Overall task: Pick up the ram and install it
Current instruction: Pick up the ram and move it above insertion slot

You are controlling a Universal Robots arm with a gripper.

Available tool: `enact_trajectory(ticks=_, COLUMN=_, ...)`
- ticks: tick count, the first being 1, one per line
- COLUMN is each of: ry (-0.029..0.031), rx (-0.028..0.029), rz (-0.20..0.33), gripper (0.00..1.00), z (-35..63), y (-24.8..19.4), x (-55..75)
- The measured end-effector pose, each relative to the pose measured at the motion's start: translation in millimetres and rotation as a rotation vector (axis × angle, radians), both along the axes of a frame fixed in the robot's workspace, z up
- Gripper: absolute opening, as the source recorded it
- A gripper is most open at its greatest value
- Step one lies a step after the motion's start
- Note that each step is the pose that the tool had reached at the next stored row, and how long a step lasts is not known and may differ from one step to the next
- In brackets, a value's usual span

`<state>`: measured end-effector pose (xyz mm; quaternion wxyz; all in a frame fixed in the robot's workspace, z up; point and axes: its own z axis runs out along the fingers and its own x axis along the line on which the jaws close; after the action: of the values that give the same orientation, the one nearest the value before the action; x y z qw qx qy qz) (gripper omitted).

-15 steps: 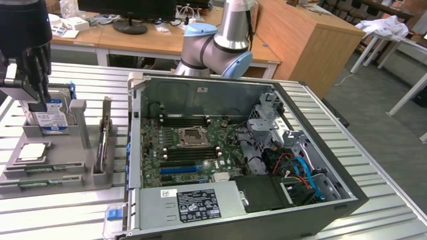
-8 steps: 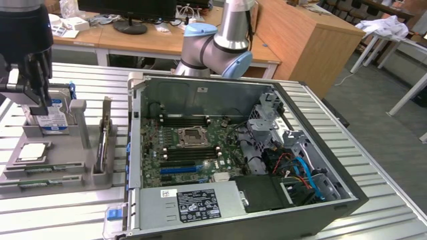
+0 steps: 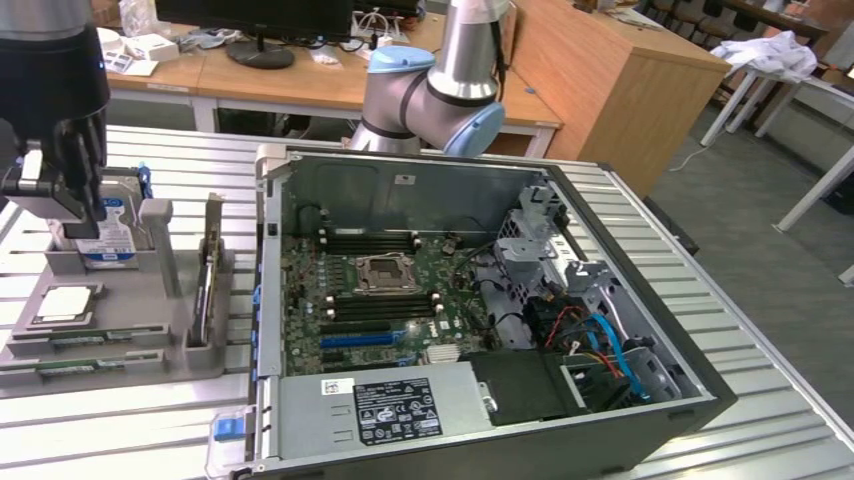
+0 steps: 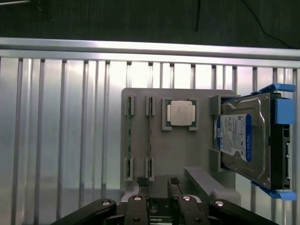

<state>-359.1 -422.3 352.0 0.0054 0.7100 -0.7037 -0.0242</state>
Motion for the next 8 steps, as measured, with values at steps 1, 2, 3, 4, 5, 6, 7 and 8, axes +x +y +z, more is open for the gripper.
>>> enact_trajectory(ticks=1, ry=0.0001, rx=0.0, rz=0.0, gripper=0.3, z=-1.2, y=0.0, x=0.0)
enact_trajectory(ticks=2, ry=0.0001, rx=-0.0001, rz=0.0, gripper=0.3, z=-2.3, y=0.0, x=0.0)
enact_trajectory(ticks=3, ry=0.0001, rx=0.0, rz=0.0, gripper=0.3, z=-3.5, y=0.0, x=-0.1)
enact_trajectory(ticks=4, ry=0.0001, rx=-0.0001, rz=0.0, gripper=0.3, z=-4.6, y=0.0, x=-0.1)
enact_trajectory(ticks=5, ry=0.0, rx=-0.0001, rz=0.0, gripper=0.3, z=-5.7, y=0.0, x=-0.1)
enact_trajectory(ticks=6, ry=0.0001, rx=-0.0001, rz=0.0, gripper=0.3, z=-6.8, y=0.0, x=-0.1)
enact_trajectory(ticks=7, ry=0.0001, rx=-0.0001, rz=0.0, gripper=0.3, z=-7.8, y=0.0, x=-0.1)
enact_trajectory(ticks=8, ry=0.0, rx=0.0, rz=0.0, gripper=0.3, z=-8.8, y=0.0, x=-0.1)
